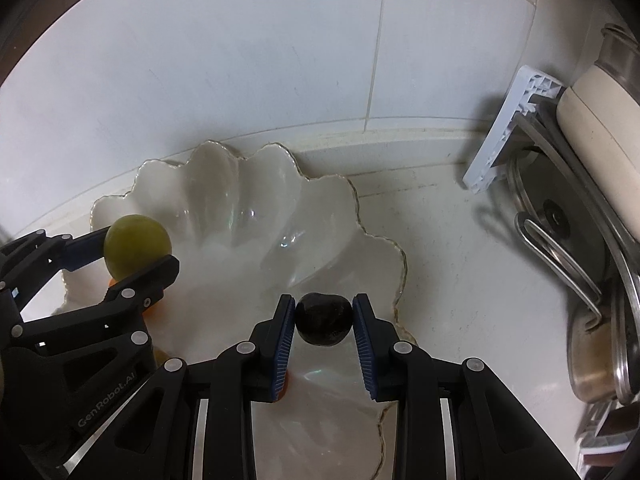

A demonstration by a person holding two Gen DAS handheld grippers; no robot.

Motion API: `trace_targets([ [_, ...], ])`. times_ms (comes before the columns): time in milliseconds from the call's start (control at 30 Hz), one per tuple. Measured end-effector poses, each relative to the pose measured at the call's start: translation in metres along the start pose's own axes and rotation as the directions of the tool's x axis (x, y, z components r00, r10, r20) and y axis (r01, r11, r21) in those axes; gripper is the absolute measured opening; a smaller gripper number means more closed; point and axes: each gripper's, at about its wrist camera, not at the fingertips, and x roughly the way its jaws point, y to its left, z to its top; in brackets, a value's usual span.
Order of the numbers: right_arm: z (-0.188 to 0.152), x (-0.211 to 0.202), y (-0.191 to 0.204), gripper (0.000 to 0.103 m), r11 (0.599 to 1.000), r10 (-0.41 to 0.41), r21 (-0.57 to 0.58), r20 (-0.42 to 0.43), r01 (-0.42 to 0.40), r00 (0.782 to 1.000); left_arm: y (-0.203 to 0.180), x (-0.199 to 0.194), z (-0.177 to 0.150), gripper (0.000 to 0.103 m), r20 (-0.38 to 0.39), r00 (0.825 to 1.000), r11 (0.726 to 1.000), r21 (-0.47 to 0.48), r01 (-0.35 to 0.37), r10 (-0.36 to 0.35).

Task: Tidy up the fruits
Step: 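Open the left tool to drop the lime while the right tool drops the plum, then raise both open tools away from the bowl toward the loose fruits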

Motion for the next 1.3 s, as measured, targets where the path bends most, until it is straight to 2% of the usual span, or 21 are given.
trace_targets([
  [267, 0.002, 0.007, -0.001, 0.031, 1.0, 0.019, -0.004, -0.022, -0.019, 1.0, -0.002, 0.002, 0.003, 0.05, 0.002, 1.0, 1.0, 0.012, -0.015, 0.014],
  [400, 0.002, 0.008, -0.001, 0.033, 1.0, 0.027, -0.003, -0.032, -0.028, 0.999, -0.002, -0.005, 0.006, 0.06, 0.033, 0.998, 0.998, 0.031, -0.06, 0.059],
  [600, 0.001, 0.001, -0.001, 0.035, 1.0, -0.002, -0.013, -0.026, 0.001, 1.0, 0.007, -0.01, 0.006, 0.061, 0.041, 0.995, 0.996, 0.006, -0.088, 0.087],
  [733, -0.001, -0.009, -0.002, 0.035, 1.0, -0.016, -0.007, -0.012, 0.016, 1.0, 0.01, -0.018, 0.001, 0.061, 0.041, 0.995, 0.996, -0.008, -0.085, 0.085],
  [800, -0.003, -0.015, -0.003, 0.035, 1.0, -0.02, -0.003, 0.001, 0.02, 1.0, 0.011, -0.023, -0.002, 0.065, 0.047, 0.995, 0.996, -0.013, -0.086, 0.086],
  [933, -0.009, -0.032, -0.003, 0.035, 0.999, -0.038, 0.002, 0.032, 0.038, 0.999, 0.012, -0.039, -0.009, 0.07, 0.077, 0.992, 0.995, -0.023, -0.098, 0.099],
  [1300, -0.025, -0.082, -0.01, 0.035, 0.997, -0.065, 0.039, 0.132, 0.06, 0.989, 0.017, -0.097, -0.024, 0.074, 0.175, 0.981, 0.996, -0.058, -0.074, 0.083],
])
